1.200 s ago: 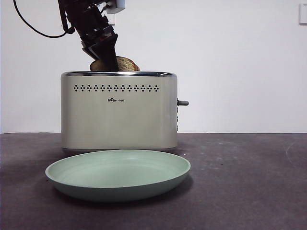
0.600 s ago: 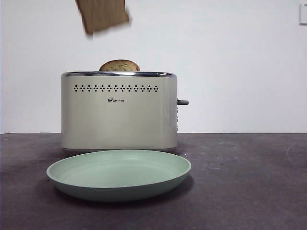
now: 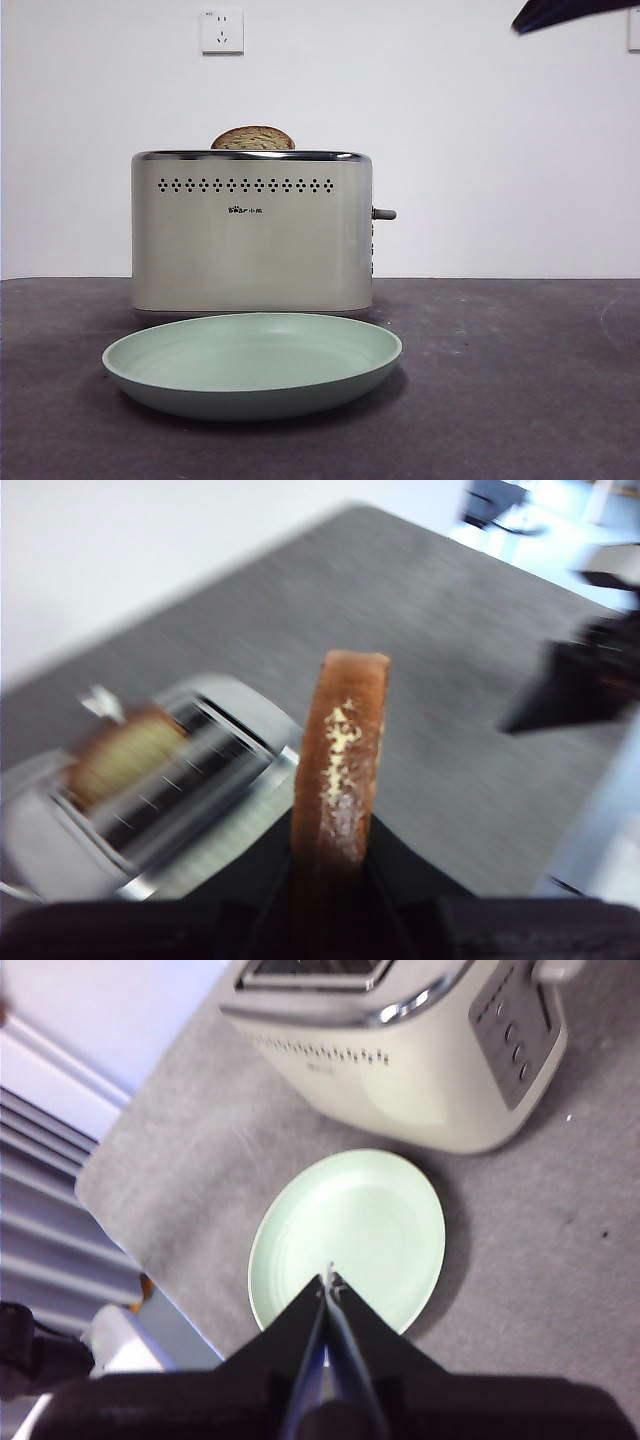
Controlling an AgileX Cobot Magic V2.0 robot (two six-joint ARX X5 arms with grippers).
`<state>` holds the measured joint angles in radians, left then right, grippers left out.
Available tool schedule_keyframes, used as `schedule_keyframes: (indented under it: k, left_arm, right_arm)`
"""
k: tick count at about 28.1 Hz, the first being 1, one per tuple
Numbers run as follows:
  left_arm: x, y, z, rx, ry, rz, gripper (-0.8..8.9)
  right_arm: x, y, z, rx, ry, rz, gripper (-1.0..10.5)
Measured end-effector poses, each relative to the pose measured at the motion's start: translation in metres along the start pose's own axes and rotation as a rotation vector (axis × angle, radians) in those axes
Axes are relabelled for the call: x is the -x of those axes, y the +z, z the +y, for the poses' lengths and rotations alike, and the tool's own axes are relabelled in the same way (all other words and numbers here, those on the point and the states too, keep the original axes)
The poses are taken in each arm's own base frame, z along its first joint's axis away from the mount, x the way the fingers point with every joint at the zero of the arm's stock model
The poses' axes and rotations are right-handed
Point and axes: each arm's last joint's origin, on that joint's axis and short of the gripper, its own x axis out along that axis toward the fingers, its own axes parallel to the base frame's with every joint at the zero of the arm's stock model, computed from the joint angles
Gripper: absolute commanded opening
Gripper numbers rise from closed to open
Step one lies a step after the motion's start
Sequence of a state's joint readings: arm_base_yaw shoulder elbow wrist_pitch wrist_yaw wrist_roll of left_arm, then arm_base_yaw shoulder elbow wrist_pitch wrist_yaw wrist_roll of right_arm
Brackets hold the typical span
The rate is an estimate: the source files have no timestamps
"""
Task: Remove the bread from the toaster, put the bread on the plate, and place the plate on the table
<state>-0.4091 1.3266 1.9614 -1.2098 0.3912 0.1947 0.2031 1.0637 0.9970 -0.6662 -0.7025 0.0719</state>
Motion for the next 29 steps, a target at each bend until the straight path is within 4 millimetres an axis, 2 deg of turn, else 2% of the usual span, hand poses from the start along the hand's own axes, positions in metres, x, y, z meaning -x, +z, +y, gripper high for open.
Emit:
schedule_keyframes:
  k: [1,4,7,12,15,19,26,29]
  left_arm:
    - [0.001,-0.002,-0.001,0.016,-0.018,0.020,-0.08]
    - [0.002,-0.008,-0.004,0.044,-0.046,0.057,-0.08]
    - [0.008,-0.010,-0.008,0.048,-0.048,0.058,-0.08]
    - [0.031,-0.017,-0.018,0.038,-0.040,0.035,-0.08]
    - [0.036,-0.031,-0.023,0.038,-0.040,0.036,-0.08]
    - [0.027,-0.058,-0.024,0.062,-0.039,0.037,-0.09]
    - [0.001,-0.120,-0.023,0.193,0.048,0.040,-0.09]
    - [-0.002,-0.135,-0.024,0.248,0.060,0.019,-0.09]
  right_arm:
    - [-0.004,0.000,-0.001,0.001,0.006,0.016,0.4]
    - [-0.017,0.000,-0.007,-0.006,0.001,0.062,2.5]
    - [-0.029,-0.001,-0.017,-0.030,-0.056,0.101,3.5]
    - [-0.052,-0.003,-0.036,-0.090,-0.081,0.180,3.6]
    - [-0.066,-0.006,-0.045,-0.112,-0.078,0.221,3.5]
    - [-0.090,-0.011,-0.051,-0.120,-0.059,0.282,3.5]
    - [-0.133,-0.020,-0.057,-0.109,-0.020,0.345,3.5]
    - [-0.151,-0.027,-0.060,-0.124,-0.011,0.385,3.5]
